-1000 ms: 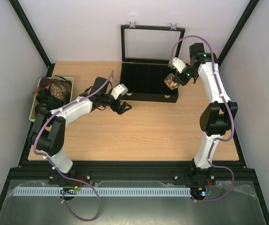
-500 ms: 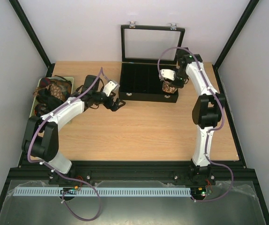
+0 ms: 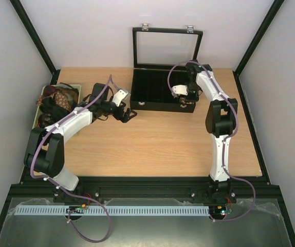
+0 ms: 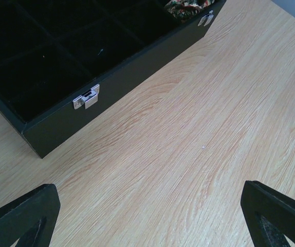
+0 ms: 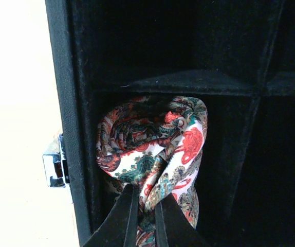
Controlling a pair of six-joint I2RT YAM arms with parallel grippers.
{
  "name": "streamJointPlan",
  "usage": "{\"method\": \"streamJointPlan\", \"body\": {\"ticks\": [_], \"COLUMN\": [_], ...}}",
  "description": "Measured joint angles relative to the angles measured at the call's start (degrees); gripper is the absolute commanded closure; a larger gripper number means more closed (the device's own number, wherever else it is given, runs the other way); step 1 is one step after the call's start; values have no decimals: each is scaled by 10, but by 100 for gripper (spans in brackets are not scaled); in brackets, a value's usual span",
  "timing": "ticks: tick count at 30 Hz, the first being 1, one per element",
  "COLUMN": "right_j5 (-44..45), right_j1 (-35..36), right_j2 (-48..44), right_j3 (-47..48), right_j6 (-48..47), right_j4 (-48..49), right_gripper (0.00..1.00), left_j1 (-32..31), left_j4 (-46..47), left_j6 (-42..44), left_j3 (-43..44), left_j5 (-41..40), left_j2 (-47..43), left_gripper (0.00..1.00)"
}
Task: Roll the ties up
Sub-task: Place the tie in the storage box.
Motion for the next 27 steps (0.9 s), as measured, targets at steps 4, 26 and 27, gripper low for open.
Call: {"method": "streamJointPlan", "body": {"ticks": [4,26,27], "right_j5": [5,26,25], "right_j1": [0,3,3], "right_j2": [10,14,10], "right_j3": [2,14,14], "right_j6": [-6,24,28], "right_j4": [3,49,52], "right_gripper": [99,25,21], "left_j1": [0,9,9], "left_j4": [0,-6,-6], "left_j6": [-2,0,0], "left_j3": [0,36,40], "left_j5": [0,-54,-61], "left_j2": [1,1,1], "left_gripper": [1,1,1]}}
